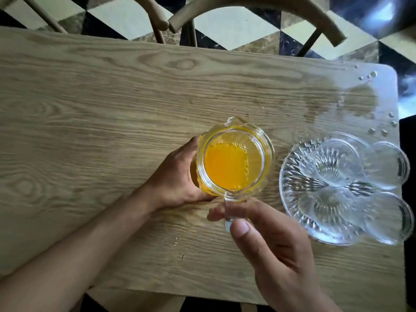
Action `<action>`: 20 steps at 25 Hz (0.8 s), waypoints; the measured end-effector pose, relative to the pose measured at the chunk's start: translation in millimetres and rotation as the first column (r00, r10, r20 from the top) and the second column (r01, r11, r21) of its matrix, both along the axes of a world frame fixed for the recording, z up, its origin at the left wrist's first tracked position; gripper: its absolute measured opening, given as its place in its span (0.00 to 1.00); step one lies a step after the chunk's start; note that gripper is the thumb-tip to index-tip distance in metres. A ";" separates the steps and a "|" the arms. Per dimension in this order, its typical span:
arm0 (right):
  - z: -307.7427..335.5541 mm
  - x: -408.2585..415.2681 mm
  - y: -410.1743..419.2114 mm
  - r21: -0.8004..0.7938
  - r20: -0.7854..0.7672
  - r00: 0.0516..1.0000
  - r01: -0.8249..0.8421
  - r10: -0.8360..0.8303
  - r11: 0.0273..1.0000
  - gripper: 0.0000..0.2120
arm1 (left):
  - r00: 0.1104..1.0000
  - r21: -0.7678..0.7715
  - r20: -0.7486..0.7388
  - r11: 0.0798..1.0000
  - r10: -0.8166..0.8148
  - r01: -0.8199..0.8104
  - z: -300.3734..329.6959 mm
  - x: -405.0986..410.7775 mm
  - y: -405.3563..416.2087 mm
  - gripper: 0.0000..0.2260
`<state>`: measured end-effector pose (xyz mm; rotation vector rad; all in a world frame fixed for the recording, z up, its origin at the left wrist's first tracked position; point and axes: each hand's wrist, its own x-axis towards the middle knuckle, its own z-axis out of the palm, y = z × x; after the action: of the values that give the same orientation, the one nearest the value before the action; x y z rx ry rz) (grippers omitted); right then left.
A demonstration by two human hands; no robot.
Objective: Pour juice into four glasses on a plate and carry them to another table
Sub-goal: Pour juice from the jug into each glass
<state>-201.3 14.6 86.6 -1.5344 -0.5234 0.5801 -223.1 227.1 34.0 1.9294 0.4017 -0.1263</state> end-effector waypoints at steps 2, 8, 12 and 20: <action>1.1 -2.2 0.7 0.020 0.023 0.999 0.040 -0.040 0.999 0.16 | 1.000 -0.032 -0.005 0.999 0.017 -0.017 -2.9 -3.9 -0.9 0.27; 7.0 -2.5 -2.6 0.003 0.025 0.995 0.098 -0.098 0.995 0.22 | 0.993 0.006 -0.010 0.993 0.120 -0.120 -1.1 -13.7 -17.2 0.31; 18.4 -1.1 -11.4 0.014 0.033 0.997 0.074 -0.075 0.997 0.22 | 0.978 0.040 0.004 0.978 0.207 -0.207 4.7 -26.5 -34.6 0.37; 43.0 -11.7 -52.4 0.035 0.011 0.978 0.206 -0.207 0.978 0.18 | 0.929 0.129 0.085 0.921 0.360 -0.368 26.4 -40.4 -95.9 0.39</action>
<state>-213.0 -37.9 129.6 -1.5399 -0.3769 0.3981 -263.5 131.2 60.4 1.9573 0.7395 0.2095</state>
